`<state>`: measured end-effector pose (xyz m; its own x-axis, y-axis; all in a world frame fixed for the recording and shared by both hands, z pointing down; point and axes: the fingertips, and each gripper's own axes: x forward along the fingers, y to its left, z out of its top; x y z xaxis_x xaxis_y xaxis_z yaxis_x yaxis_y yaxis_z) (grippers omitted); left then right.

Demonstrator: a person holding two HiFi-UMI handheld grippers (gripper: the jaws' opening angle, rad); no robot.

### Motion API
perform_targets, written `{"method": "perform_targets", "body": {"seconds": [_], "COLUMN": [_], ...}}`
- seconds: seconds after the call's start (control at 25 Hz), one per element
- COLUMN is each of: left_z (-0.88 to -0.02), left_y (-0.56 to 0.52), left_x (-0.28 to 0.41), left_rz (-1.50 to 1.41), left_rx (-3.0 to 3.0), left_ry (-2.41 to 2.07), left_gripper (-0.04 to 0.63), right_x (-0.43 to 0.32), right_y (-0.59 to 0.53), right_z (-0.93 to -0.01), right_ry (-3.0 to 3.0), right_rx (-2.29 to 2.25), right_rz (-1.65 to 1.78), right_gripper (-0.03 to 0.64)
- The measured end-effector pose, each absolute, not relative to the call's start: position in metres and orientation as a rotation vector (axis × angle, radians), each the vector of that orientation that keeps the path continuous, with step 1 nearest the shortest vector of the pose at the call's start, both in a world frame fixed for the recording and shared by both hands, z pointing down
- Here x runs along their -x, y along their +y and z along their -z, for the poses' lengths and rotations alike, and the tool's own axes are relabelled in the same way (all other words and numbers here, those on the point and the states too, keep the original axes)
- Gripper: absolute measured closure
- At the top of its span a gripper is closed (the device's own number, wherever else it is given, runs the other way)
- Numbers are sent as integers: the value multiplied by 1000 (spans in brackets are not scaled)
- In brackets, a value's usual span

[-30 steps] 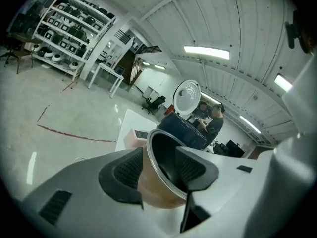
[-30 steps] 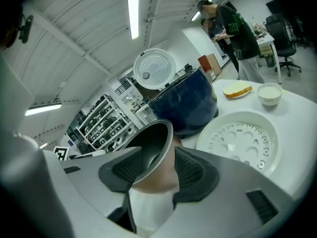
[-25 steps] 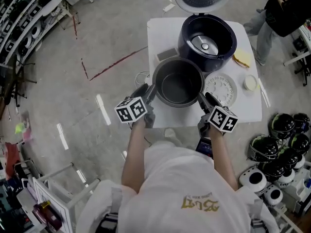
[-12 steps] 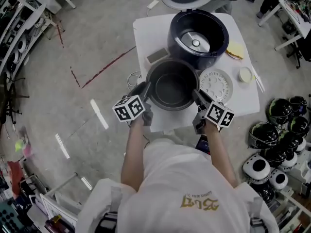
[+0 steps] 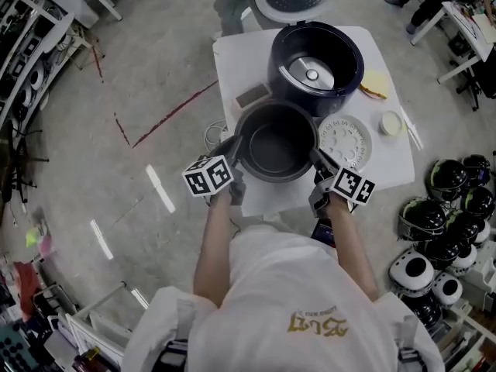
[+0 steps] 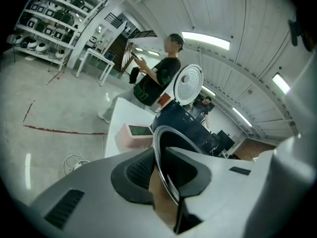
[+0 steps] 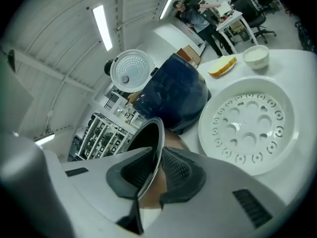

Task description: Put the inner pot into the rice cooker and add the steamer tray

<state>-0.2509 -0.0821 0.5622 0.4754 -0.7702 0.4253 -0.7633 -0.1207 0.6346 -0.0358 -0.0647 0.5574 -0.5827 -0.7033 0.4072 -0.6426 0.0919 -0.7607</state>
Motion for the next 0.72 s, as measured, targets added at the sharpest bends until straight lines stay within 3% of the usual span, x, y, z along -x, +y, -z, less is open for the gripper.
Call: {"method": "perform_targets", "body": {"seconds": [0.72], "left_z": [-533], "left_y": [-68], "left_x": [254], "left_rz": [119], "left_rx": [-1891], "left_ry": [-1328], "left_gripper": [517], "right_x": [38], "right_y": [-56], "right_z": [-529], "right_ry": [2400], "right_rx": [1344], "right_rz": [1431], "right_gripper": [549]}}
